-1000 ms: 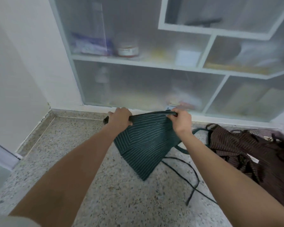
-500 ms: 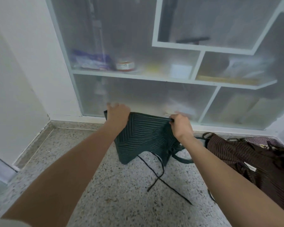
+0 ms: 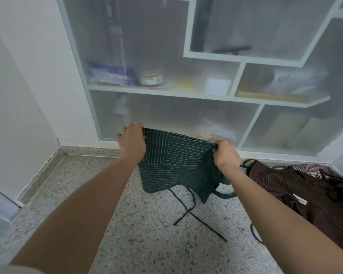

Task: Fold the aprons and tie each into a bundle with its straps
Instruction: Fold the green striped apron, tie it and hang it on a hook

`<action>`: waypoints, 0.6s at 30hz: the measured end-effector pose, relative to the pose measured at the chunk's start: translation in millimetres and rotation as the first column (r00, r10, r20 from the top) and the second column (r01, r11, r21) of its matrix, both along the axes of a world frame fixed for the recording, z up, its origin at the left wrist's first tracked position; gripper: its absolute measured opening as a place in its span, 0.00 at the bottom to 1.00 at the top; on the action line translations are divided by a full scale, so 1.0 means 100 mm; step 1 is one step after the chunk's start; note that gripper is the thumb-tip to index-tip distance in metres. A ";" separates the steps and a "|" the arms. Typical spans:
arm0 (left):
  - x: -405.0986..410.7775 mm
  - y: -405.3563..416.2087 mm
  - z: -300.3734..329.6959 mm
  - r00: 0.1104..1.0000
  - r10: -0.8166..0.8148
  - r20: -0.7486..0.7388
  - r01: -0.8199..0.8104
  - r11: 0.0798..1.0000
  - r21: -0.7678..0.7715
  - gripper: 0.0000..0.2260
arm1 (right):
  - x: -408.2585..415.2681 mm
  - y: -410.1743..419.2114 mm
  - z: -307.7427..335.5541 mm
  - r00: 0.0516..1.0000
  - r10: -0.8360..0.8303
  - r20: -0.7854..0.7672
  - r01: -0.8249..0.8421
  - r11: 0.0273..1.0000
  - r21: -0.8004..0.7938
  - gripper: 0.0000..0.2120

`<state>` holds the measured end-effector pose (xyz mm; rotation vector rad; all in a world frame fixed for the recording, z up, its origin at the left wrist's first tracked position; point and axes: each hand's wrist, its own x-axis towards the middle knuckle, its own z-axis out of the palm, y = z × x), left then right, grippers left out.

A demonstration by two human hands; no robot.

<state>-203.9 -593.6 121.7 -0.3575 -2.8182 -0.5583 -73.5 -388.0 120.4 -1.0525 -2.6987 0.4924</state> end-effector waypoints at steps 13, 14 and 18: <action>-0.05 -0.19 -0.09 0.932 -0.174 0.319 0.082 0.956 0.283 0.08 | 0.03 -0.02 -0.10 0.990 -0.125 0.058 0.127 0.991 -0.034 0.08; -0.05 -0.19 -0.12 0.918 -0.175 0.355 0.053 0.943 0.328 0.14 | 0.05 -0.03 -0.11 0.984 -0.153 0.086 0.154 0.988 -0.007 0.08; -0.04 -0.21 -0.17 0.925 -0.135 0.355 -0.008 0.927 0.375 0.10 | 0.13 -0.01 -0.19 0.962 -0.175 0.211 0.154 0.981 0.115 0.10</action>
